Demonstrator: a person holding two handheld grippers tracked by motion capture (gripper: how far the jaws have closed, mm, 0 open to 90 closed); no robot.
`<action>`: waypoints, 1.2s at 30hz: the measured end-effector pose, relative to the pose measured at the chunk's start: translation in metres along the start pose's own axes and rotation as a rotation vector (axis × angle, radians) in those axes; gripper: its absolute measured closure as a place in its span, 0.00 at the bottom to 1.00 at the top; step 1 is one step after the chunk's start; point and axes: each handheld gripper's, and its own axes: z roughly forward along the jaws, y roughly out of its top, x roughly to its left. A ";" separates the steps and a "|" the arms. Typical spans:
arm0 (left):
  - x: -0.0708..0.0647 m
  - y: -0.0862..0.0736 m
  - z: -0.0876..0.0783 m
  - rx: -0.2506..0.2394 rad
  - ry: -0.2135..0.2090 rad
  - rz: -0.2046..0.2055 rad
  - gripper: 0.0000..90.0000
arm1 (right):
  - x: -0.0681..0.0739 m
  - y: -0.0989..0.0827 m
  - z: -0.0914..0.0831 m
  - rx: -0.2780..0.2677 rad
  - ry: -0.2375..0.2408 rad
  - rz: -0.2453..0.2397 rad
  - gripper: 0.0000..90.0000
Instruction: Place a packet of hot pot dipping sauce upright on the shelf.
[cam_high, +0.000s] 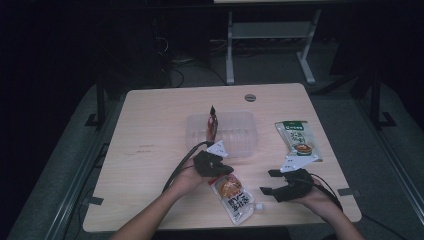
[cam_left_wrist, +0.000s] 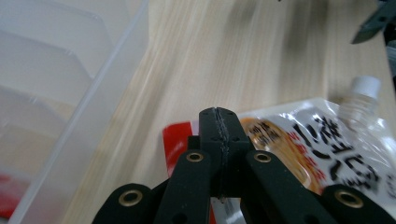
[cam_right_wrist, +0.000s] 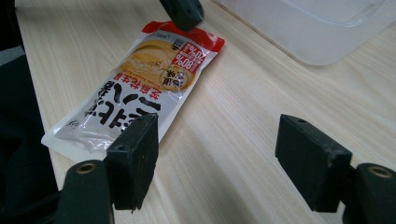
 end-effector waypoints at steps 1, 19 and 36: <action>0.001 0.000 0.003 0.007 0.001 0.001 1.00 | 0.000 0.000 0.000 -0.002 0.000 -0.005 0.33; 0.005 -0.016 0.006 0.115 0.063 0.026 1.00 | -0.001 -0.001 -0.002 -0.003 -0.010 0.007 0.33; 0.000 -0.030 -0.032 0.069 0.100 -0.014 1.00 | -0.002 0.000 -0.004 -0.006 -0.016 0.011 0.33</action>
